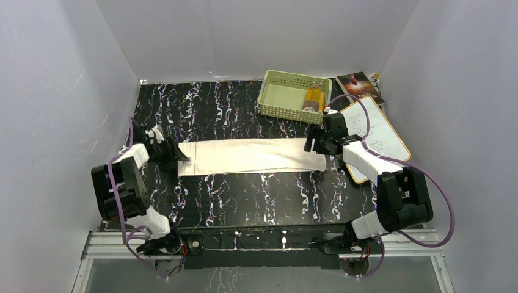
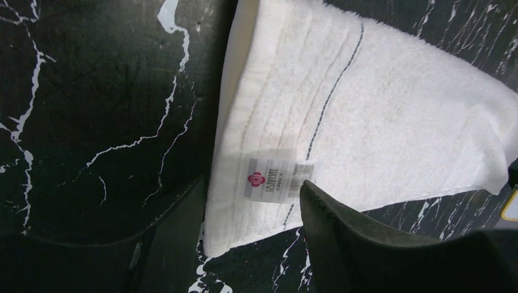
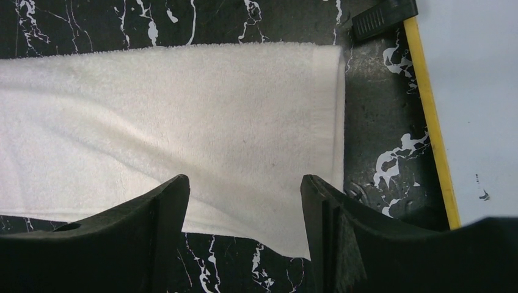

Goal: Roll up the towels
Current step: Fold the towel at the center of the board.

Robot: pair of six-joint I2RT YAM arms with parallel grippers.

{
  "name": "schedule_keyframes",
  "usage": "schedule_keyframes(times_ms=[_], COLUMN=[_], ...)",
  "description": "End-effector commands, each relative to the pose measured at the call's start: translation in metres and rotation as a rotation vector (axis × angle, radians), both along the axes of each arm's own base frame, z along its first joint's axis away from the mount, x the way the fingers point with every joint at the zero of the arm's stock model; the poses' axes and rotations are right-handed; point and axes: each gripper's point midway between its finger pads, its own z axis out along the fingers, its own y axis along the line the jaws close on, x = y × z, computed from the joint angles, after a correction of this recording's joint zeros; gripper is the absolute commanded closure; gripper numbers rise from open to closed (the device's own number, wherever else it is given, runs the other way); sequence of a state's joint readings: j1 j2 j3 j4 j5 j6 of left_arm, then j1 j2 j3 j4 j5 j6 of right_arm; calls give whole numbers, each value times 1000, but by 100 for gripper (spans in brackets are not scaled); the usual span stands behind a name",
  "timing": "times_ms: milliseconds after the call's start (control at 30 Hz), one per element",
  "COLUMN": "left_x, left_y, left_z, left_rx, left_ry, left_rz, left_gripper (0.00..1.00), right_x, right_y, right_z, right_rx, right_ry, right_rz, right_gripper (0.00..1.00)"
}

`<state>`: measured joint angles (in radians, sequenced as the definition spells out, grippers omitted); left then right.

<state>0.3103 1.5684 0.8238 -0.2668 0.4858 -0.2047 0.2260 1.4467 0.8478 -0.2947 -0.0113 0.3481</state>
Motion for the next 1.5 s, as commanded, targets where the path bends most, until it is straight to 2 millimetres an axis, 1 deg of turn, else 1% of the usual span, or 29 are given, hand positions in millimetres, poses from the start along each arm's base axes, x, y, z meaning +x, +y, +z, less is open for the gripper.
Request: schedule_keyframes(times_ms=[0, 100, 200, 300, 467, 567, 667, 700, 767, 833, 867, 967, 1033, 1167, 1233, 1333, 1400, 1467], left_x=[-10, -4, 1, -2, -14, -19, -20, -20, -19, -16, -14, -6, 1, 16, 25, 40, 49, 53], left_y=[3, 15, 17, 7, -9, -17, -24, -27, -31, -29, -24, -7, 11, 55, 79, 111, 127, 133], left_z=[-6, -9, -18, -26, -39, -43, -41, -40, -38, -35, -32, -24, -17, 0, 13, 40, 59, 65], left_rx=[27, 88, 80, 20, -14, -35, -69, -86, -108, -94, -69, 17, 76, 232, 340, 504, 580, 604], left_ry=[29, 28, 61, 84, 120, 135, 127, 122, 110, 94, 86, 71, 58, 38, 12, -55, -62, -35], left_rz=[-14, -4, -9, -26, -63, -82, -91, -96, -106, -104, -100, -91, -67, -5, 38, 87, 91, 71], left_gripper=[44, 42, 42, 46, 52, 59, 67, 71, 82, 94, 100, 100, 100, 100, 100, 100, 100, 100], right_x=[12, 11, 11, 12, 9, 9, 9, 9, 9, 9, 8, 8, 8, 8, 9, 11, 13, 16], right_y=[6, 8, 9, 8, 6, 6, 6, 6, 6, 6, 6, 6, 7, 8, 7, 3, 2, 2], right_z=[18, 15, 14, 15, 16, 16, 16, 16, 15, 15, 14, 16, 17, 17, 16, 13, 11, 10], right_rx=[23, 28, 30, 23, 19, 19, 18, 17, 17, 17, 16, 16, 20, 35, 30, 17, 12, 6], right_ry=[-53, -44, -38, -41, -42, -42, -42, -42, -40, -40, -38, -41, -42, -33, -22, 0, 10, 16], right_rz=[30, 38, 46, 44, 40, 44, 45, 45, 44, 47, 48, 49, 47, 38, 20, -13, -26, -38], right_gripper=[35, 34, 34, 34, 34, 34, 34, 33, 33, 33, 33, 33, 33, 33, 33, 32, 32, 32])
